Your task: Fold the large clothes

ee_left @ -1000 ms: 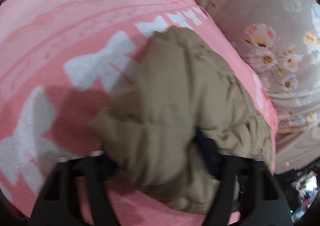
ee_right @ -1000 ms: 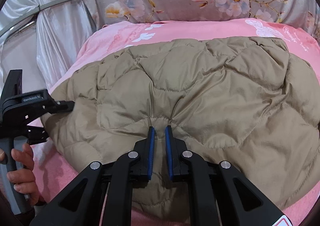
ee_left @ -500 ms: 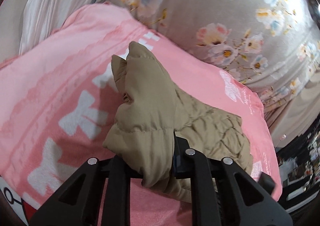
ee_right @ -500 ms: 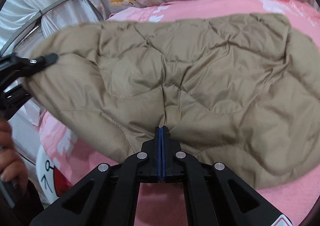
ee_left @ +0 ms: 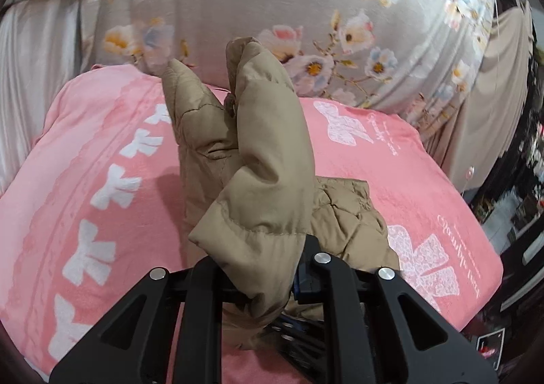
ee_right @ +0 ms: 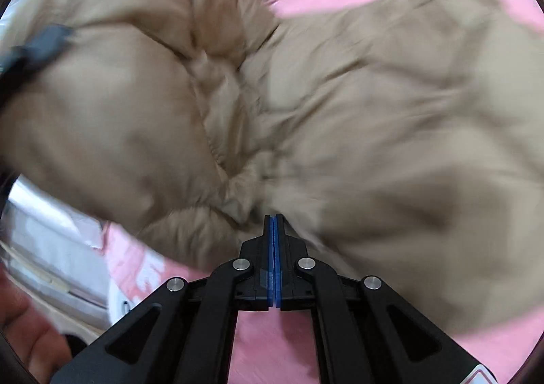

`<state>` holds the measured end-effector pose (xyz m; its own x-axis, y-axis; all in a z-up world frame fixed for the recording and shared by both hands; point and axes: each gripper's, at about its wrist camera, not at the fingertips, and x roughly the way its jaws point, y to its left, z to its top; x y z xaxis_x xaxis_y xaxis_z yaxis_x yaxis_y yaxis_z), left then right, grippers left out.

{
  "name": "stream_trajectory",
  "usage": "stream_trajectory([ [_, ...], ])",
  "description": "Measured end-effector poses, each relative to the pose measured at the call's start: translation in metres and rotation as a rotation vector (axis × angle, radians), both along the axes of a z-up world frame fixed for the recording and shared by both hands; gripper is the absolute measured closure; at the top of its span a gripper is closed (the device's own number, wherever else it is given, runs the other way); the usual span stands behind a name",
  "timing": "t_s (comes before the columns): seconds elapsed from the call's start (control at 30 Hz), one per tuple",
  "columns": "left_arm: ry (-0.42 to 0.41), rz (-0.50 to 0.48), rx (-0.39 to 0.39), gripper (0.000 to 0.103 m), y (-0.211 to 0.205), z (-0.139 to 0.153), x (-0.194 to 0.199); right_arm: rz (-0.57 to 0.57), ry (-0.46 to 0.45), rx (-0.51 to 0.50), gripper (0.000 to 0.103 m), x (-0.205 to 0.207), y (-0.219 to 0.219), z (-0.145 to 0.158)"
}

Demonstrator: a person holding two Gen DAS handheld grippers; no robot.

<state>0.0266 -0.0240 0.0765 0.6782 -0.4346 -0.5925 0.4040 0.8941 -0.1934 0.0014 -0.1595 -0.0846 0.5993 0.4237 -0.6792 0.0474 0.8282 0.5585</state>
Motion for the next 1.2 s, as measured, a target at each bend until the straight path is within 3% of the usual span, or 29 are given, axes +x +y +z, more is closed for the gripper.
stream_trajectory([
  [0.13,0.024,-0.049,0.059,0.088,-0.041,-0.015,0.003,-0.135,0.006,-0.155,0.103,-0.043,-0.037,0.018],
  [0.37,0.062,-0.150,0.158,0.088,-0.110,-0.042,-0.004,-0.253,0.034,-0.188,0.103,-0.079,-0.079,0.019],
  [0.63,0.096,-0.202,0.291,0.088,-0.174,-0.086,-0.015,-0.319,0.059,-0.234,0.102,-0.091,-0.092,0.014],
  [1.13,0.027,-0.212,0.463,0.086,-0.217,-0.123,-0.041,-0.402,0.082,-0.220,0.097,-0.100,-0.135,0.004],
  [1.2,0.025,-0.212,0.470,0.077,-0.218,-0.121,-0.045,-0.410,0.073,-0.226,0.096,-0.109,-0.144,0.005],
])
